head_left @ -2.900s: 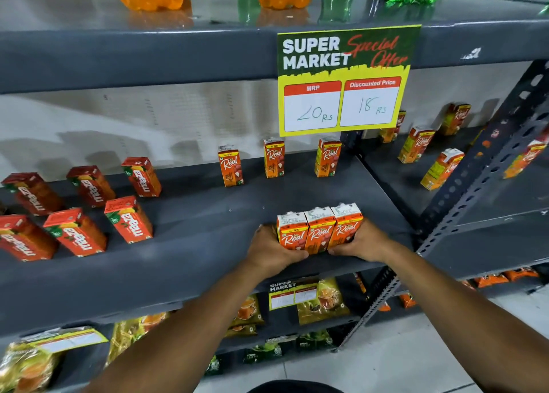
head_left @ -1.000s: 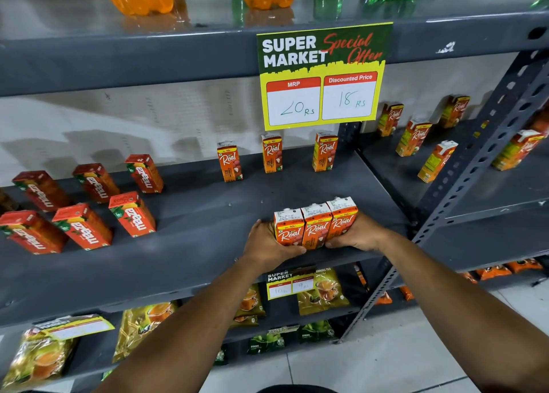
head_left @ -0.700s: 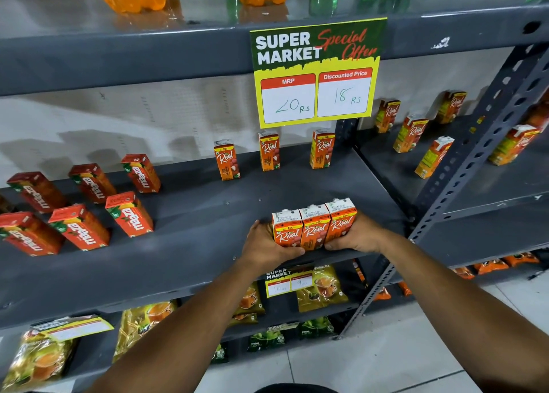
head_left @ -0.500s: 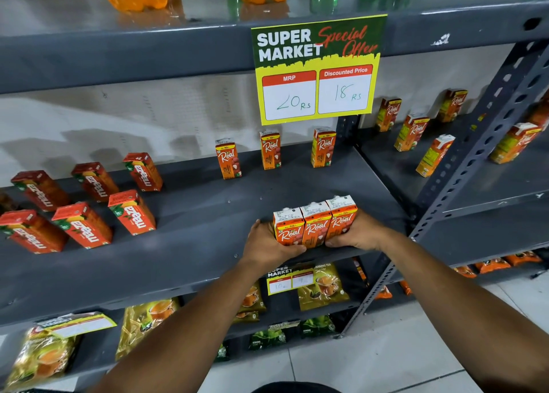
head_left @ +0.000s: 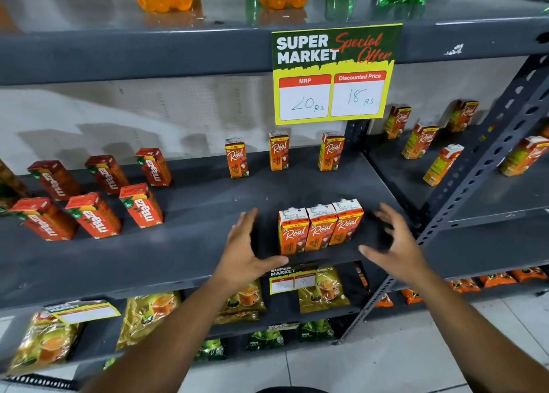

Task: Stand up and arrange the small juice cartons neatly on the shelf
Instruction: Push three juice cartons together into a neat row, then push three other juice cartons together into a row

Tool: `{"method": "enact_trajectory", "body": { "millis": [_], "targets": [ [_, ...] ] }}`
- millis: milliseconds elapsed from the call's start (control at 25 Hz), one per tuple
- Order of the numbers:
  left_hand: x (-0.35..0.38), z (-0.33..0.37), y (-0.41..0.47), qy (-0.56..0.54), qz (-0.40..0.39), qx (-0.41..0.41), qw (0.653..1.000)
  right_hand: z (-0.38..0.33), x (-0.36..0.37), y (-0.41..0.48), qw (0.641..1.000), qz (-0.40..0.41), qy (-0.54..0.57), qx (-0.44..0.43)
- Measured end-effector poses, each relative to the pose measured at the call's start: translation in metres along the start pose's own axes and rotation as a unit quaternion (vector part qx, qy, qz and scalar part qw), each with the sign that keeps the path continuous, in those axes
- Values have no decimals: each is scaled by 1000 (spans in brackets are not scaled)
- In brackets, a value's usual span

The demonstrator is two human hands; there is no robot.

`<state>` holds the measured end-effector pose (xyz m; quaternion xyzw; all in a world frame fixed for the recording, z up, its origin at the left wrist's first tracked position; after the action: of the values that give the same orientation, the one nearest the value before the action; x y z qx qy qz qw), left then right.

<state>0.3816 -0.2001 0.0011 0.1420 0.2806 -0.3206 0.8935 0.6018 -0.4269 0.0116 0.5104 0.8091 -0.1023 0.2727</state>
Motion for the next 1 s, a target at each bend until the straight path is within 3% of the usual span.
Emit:
{"method": "enact_trajectory", "body": {
  "millis": [80, 120, 200, 280, 360, 480, 560, 720, 1000],
  "targets": [
    [-41, -15, -26, 17, 84, 17, 996, 14, -1, -38, 994, 97, 48, -29],
    [-66, -23, -42, 8, 138, 25, 990, 18, 10, -57, 994, 85, 42, -54],
    [-110, -48, -73, 3, 234, 37, 972, 15, 46, -90, 994, -36, 13, -100],
    [-156, -75, -90, 32, 309, 22, 950, -13, 90, -115, 970, -161, -6, -180],
    [-202, -101, -93, 46, 389, -26, 920, -60, 128, -126, 941, -216, -2, -259],
    [-278, -143, -81, -16, 498, -87, 863, -143, 188, -124, 924, -227, 56, -303],
    [-309, -170, -62, -85, 474, -128, 867, -194, 229, -109, 938, -219, 104, -249],
    [-326, -215, -10, -149, 349, -156, 912, -237, 312, -60, 963, -229, 123, -74],
    [-339, -235, 54, -46, 157, -117, 980, -253, 393, -35, 965, -245, 86, -45]
  ]
}}
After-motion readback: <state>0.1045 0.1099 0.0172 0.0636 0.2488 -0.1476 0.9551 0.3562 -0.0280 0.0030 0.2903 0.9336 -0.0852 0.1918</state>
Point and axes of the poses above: each hand's wrist, its own y-axis towards the middle knuckle, its own x-axis out of the palm, z = x × y, the point moved 5 cm from there along y, towards the middle knuckle, and after that the axes turned 11 degrees about z, right-handed, at the moved point
